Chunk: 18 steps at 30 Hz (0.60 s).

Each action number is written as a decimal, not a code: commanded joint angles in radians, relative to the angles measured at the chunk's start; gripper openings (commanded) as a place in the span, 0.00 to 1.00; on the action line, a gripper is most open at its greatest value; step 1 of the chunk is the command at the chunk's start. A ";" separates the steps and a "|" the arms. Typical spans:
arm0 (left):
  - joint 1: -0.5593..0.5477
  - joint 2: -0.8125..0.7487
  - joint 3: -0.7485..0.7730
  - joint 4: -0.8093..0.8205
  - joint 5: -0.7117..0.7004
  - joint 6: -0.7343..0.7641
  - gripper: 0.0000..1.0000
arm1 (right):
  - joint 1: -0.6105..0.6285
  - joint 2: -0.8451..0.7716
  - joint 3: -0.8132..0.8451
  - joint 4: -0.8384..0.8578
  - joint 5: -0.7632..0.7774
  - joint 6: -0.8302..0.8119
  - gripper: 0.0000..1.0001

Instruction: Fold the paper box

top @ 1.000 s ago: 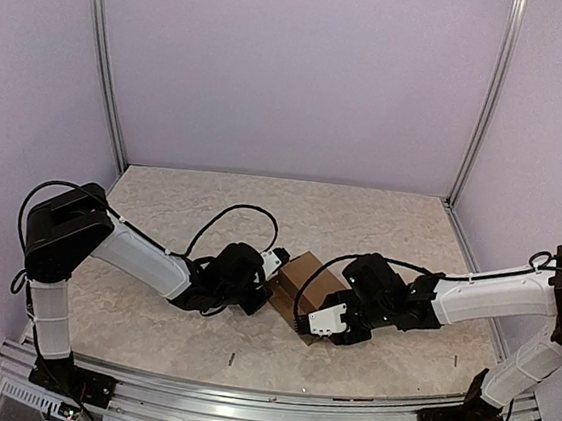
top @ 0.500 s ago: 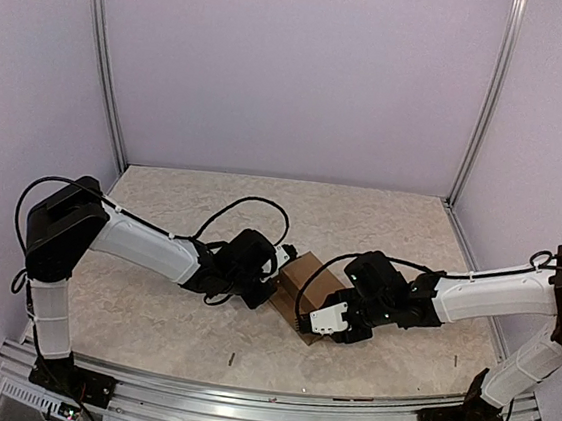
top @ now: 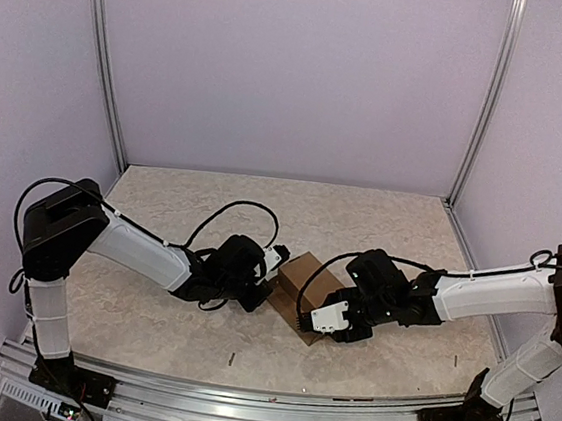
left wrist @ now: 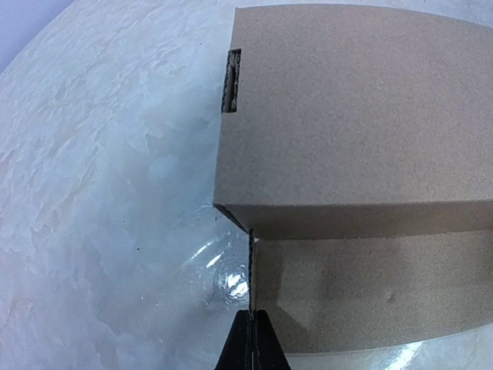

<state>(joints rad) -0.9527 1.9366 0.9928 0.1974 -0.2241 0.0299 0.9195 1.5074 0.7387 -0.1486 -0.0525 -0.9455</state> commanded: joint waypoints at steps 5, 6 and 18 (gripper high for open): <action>0.029 -0.017 -0.059 0.070 0.134 -0.024 0.00 | -0.010 0.049 -0.006 -0.092 -0.028 0.013 0.51; 0.030 -0.017 -0.059 0.071 0.135 -0.025 0.00 | -0.009 0.050 -0.006 -0.092 -0.028 0.013 0.51; 0.054 -0.016 -0.068 0.094 0.177 -0.068 0.00 | -0.010 0.067 0.002 -0.096 -0.031 0.014 0.51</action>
<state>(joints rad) -0.9005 1.9324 0.9543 0.2783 -0.1165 -0.0063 0.9184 1.5215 0.7528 -0.1516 -0.0608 -0.9455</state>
